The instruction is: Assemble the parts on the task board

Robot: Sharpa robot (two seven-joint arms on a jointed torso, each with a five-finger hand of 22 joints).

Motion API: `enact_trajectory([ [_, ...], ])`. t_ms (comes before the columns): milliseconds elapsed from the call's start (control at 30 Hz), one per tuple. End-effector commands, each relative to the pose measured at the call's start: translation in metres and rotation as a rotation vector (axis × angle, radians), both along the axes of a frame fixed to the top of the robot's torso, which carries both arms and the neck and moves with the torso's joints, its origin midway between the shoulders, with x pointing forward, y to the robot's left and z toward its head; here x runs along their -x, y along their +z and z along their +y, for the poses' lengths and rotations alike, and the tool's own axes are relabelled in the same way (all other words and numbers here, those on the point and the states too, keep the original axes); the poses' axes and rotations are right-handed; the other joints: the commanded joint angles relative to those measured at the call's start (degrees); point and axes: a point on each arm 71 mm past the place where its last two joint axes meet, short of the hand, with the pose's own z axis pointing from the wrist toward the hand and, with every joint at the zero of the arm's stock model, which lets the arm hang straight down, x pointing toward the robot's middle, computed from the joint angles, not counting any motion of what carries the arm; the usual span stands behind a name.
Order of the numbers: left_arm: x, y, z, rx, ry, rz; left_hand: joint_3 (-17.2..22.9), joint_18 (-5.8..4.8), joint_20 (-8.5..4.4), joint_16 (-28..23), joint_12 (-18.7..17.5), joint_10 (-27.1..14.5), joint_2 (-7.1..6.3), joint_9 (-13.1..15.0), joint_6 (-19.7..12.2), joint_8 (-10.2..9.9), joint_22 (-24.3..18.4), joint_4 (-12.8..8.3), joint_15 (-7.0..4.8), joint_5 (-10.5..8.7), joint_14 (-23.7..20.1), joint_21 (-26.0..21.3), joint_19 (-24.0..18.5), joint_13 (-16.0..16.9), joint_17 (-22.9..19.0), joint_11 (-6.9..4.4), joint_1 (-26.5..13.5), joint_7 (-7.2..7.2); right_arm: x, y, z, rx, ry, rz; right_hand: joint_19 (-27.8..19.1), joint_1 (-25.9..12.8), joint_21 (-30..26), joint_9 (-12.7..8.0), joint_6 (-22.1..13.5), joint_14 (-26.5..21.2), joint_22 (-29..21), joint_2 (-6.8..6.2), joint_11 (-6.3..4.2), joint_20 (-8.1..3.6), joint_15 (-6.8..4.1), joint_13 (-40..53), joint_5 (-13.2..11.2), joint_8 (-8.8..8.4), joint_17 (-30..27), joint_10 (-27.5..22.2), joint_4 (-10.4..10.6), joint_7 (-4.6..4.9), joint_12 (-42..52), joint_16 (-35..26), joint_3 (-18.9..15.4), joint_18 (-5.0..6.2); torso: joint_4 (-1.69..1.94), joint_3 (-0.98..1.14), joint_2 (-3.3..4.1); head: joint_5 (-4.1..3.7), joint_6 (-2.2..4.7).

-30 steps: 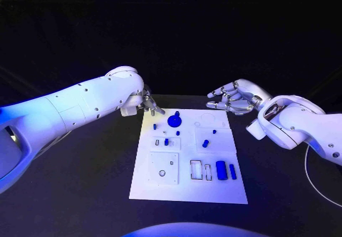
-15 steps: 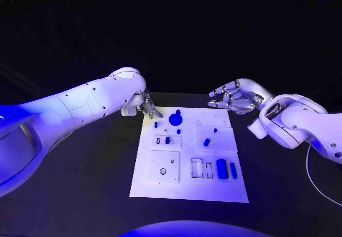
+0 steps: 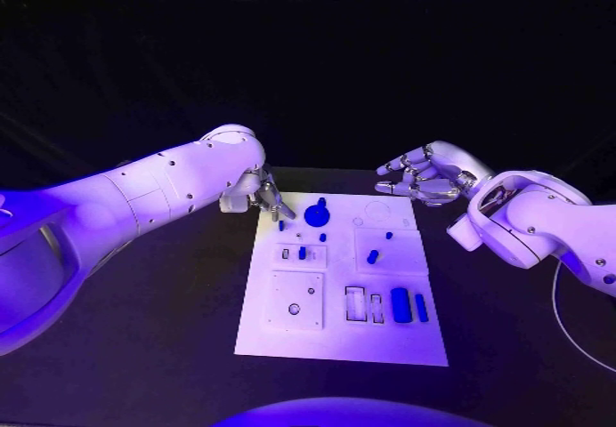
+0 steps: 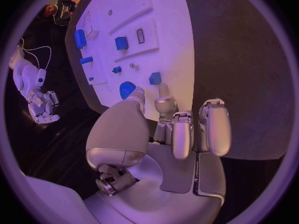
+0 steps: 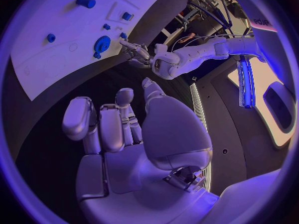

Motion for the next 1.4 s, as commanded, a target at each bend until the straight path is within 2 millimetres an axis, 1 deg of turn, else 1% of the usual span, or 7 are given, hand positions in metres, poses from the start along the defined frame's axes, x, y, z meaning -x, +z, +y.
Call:
enact_trajectory([
  [33, 0.0029, -0.0021, -0.0032, 0.006, -0.034, 0.043, -0.34, -0.31, 0.14, 0.17, 0.26, 0.43, 0.27, -0.01, 0.54, 0.24, 6.08, -0.17, -0.33, 0.16, 6.01, 0.22, 3.08, 0.01, 15.08, -0.04, 0.6, -0.01, 0.0006, -0.0007, 0.0014, 0.005, 0.016, 0.005, -0.18, 0.4, -0.25, 0.06, 0.26, 1.7, -0.07, 0.06, 0.08, -0.13, 0.1, -0.05, 0.17, 0.18, 0.05, -0.24, -0.07, 0.01, -0.08, -0.13, -0.27, 1.15, 0.05, 0.03, 0.05, 0.01, -0.02],
  [200, 0.0037, -0.0029, -0.0032, 0.002, -0.04, 0.053, -0.44, -0.32, 0.06, 0.17, 0.33, 0.53, 0.59, -0.06, 0.66, 0.29, 6.15, -0.5, -0.41, 0.2, 6.01, 0.25, 3.09, 0.04, 15.08, -0.12, 1.4, -0.08, 0.0005, -0.0008, 0.0016, 0.005, 0.016, 0.005, -0.18, 0.43, -0.25, 0.06, 0.27, 1.7, -0.06, 0.07, 0.08, -0.13, 0.1, -0.06, 0.21, 0.18, 0.03, -0.25, -0.07, 0.01, -0.08, -0.15, -0.28, 1.15, 0.03, -0.01, 0.05, 0.09, -0.08],
  [833, 0.0046, -0.0046, -0.0025, -0.002, -0.028, 0.062, -0.35, -0.3, -0.05, 0.17, 0.23, 0.56, 1.54, -0.2, 0.77, 0.28, 6.12, -1.26, -0.49, 0.26, 6.01, 0.14, 3.06, -0.18, 15.08, -0.2, 3.11, -0.15, 0.0005, -0.0009, 0.0018, 0.005, 0.017, 0.005, -0.17, 0.57, -0.27, 0.07, 0.29, 1.7, -0.08, 0.17, 0.06, -0.14, 0.09, -0.08, 0.39, 0.19, -0.05, -0.24, -0.06, 0.0, -0.06, -0.22, -0.31, 1.16, 0.0, 0.02, 0.06, 0.14, -0.1],
  [967, 0.0046, -0.0047, -0.0023, 0.001, -0.027, 0.062, -0.27, -0.3, -0.07, 0.17, 0.16, 0.53, 1.76, -0.24, 0.77, 0.27, 6.12, -1.58, -0.5, 0.27, 6.01, 0.12, 3.06, -0.28, 15.08, -0.2, 3.68, -0.15, 0.0005, -0.0009, 0.0019, 0.005, 0.017, 0.005, -0.17, 0.57, -0.27, 0.07, 0.29, 1.7, -0.08, 0.17, 0.06, -0.14, 0.09, -0.08, 0.39, 0.19, -0.05, -0.24, -0.06, 0.0, -0.06, -0.22, -0.31, 1.16, -0.01, 0.01, 0.05, 0.17, -0.2],
  [1200, 0.0044, -0.005, -0.0034, 0.015, -0.021, 0.06, 0.92, -0.26, -0.14, 0.17, -0.02, 0.45, 3.07, -0.42, 0.58, 0.14, 6.03, -2.92, -0.58, 0.4, 6.01, -0.07, 3.0, -0.52, 15.08, -0.3, 6.03, -0.25, 0.0005, -0.0009, 0.0023, 0.005, 0.019, 0.005, -0.14, 0.72, -0.27, 0.07, 0.3, 1.71, -0.07, 0.25, 0.05, -0.15, 0.08, -0.07, 0.49, 0.2, -0.05, -0.22, -0.07, -0.01, -0.02, -0.23, -0.31, 1.15, 0.0, 0.02, 0.05, 0.19, -0.24],
  [1300, 0.0044, -0.0057, -0.004, 0.024, -0.018, 0.06, 2.73, -0.21, -0.25, 0.17, -0.25, 0.27, 4.13, -0.59, 0.22, -0.08, 5.9, -4.56, -0.72, 0.56, 6.01, -0.27, 2.94, -0.75, 15.08, -0.46, 8.61, -0.41, 0.0006, -0.001, 0.0023, 0.006, 0.019, 0.006, -0.15, 0.75, -0.28, 0.07, 0.3, 1.7, -0.08, 0.27, 0.05, -0.15, 0.08, -0.08, 0.51, 0.2, -0.06, -0.23, -0.08, -0.01, -0.03, -0.23, -0.31, 1.15, -0.01, -0.01, 0.06, 0.17, -0.23],
  [1400, 0.0045, -0.0064, -0.0041, 0.028, -0.018, 0.062, 4.42, -0.16, -0.34, 0.17, -0.62, 0.0, 4.61, -0.76, -0.13, -0.3, 5.75, -6.04, -0.79, 0.63, 6.01, -0.49, 2.88, -1.11, 15.08, -0.55, 10.67, -0.49, 0.0007, -0.001, 0.0024, 0.007, 0.02, 0.007, -0.16, 0.84, -0.29, 0.07, 0.31, 1.71, -0.11, 0.32, 0.04, -0.15, 0.08, -0.13, 0.56, 0.2, -0.06, -0.25, -0.09, -0.02, -0.05, -0.24, -0.3, 1.16, 0.02, 0.03, 0.06, 0.16, -0.35],
])
